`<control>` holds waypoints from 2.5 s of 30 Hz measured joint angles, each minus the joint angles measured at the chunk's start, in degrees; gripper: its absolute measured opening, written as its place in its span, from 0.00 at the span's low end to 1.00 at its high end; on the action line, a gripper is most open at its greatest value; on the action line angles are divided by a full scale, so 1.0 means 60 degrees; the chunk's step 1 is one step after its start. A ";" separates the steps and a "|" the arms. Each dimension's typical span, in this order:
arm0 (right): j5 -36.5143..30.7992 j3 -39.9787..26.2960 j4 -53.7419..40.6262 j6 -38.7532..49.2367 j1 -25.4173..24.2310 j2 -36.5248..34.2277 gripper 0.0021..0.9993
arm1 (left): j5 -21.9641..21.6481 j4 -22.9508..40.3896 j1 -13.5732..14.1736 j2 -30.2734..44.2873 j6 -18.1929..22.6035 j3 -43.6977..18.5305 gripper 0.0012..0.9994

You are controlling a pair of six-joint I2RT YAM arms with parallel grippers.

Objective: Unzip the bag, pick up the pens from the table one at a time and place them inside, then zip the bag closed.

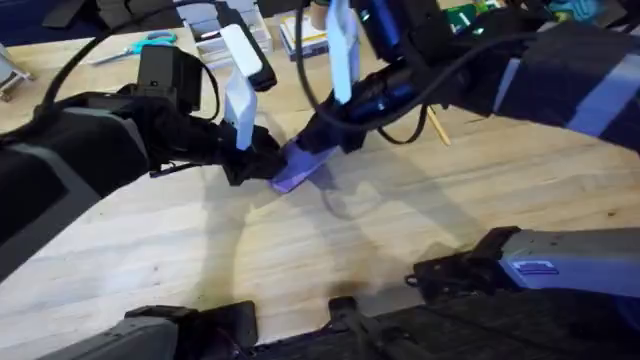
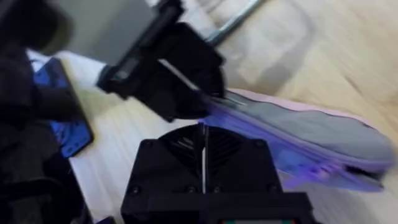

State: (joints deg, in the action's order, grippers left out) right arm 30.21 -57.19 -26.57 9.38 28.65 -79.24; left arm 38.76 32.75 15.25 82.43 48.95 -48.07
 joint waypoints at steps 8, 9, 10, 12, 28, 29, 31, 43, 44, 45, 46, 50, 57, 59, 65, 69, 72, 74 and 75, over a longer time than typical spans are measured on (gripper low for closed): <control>0.0042 0.0000 0.0109 -0.0115 0.0356 0.0000 0.03 | 0.0000 0.0000 0.0000 0.0004 0.0000 0.0000 0.04; 0.0042 0.0000 0.0125 -0.0139 0.0324 0.0020 0.03 | 0.0002 0.0000 0.0000 0.0000 0.0000 0.0000 0.04; 0.0039 0.0000 0.0127 -0.0144 0.0297 0.0055 0.03 | 0.0000 0.0000 0.0000 0.0000 0.0000 0.0000 0.04; 0.0033 0.0000 0.0127 -0.0147 0.0213 0.0212 0.03 | 0.0000 0.0000 0.0000 0.0000 0.0000 0.0000 0.04; -0.2634 -0.0069 -0.1446 -0.1199 -0.0037 0.3153 1.00 | 0.0000 0.0007 0.0000 0.0000 0.0000 0.0000 0.04; -0.2715 -0.0069 -0.1629 -0.1239 -0.0037 0.3260 1.00 | 0.0000 0.0006 0.0000 0.0000 0.0000 0.0000 0.04; -0.2933 -0.0069 -0.1976 -0.1300 -0.0037 0.3454 1.00 | 0.0000 0.0007 0.0000 0.0000 0.0000 0.0000 0.04; -0.3678 -0.0076 -0.2623 -0.1360 -0.0037 0.3854 1.00 | 0.0000 0.0007 0.0000 0.0000 0.0000 0.0000 0.04; -0.3748 -0.0076 -0.2624 -0.1358 -0.0037 0.3854 1.00 | 0.0000 0.0005 0.0000 0.0000 0.0000 0.0000 0.04; -0.3868 -0.0076 -0.2642 -0.1363 -0.0037 0.3848 1.00 | 0.0004 0.0004 0.0000 0.0000 0.0000 0.0000 0.04; -0.3976 -0.0080 -0.2681 -0.1393 -0.0037 0.3840 1.00 | 0.0000 0.0007 0.0000 0.0000 0.0000 0.0000 0.04; -0.4262 -0.0084 -0.2833 -0.1504 -0.0075 0.3575 1.00 | 0.0000 0.0007 0.0000 0.0000 0.0000 0.0000 0.04; -0.4395 0.0075 -0.2093 -0.1640 -0.0128 0.2674 1.00 | 0.0000 0.0004 0.0000 0.0000 0.0000 0.0000 0.04; -0.4395 0.0128 -0.1810 -0.1721 -0.0128 0.2357 1.00 | 0.0000 0.0004 0.0000 0.0000 0.0000 0.0000 0.04; -0.4395 0.0188 -0.1308 -0.2109 -0.0128 0.1328 1.00 | 0.0000 0.0005 0.0000 0.0000 0.0000 0.0000 0.04; -0.4395 0.0205 -0.0785 -0.2390 -0.0128 0.0263 1.00 | 0.0000 0.0004 0.0000 0.0000 0.0000 0.0000 0.04; -0.4395 0.0215 -0.0563 -0.2458 -0.0128 -0.0126 1.00 | 0.0000 0.0004 0.0000 0.0000 0.0000 0.0000 0.04; -0.4395 0.0229 -0.0396 -0.2501 -0.0128 -0.0318 0.99 | 0.0000 0.0007 0.0000 0.0000 0.0000 0.0000 0.04; -0.4395 0.0233 -0.0316 -0.2528 -0.0128 -0.0409 0.99 | 0.0000 0.0004 0.0000 0.0003 0.0000 0.0000 0.04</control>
State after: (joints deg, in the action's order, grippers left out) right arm 3.84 -55.79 -28.46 -5.79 27.88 -81.70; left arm 38.76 32.77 15.25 82.45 48.95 -48.07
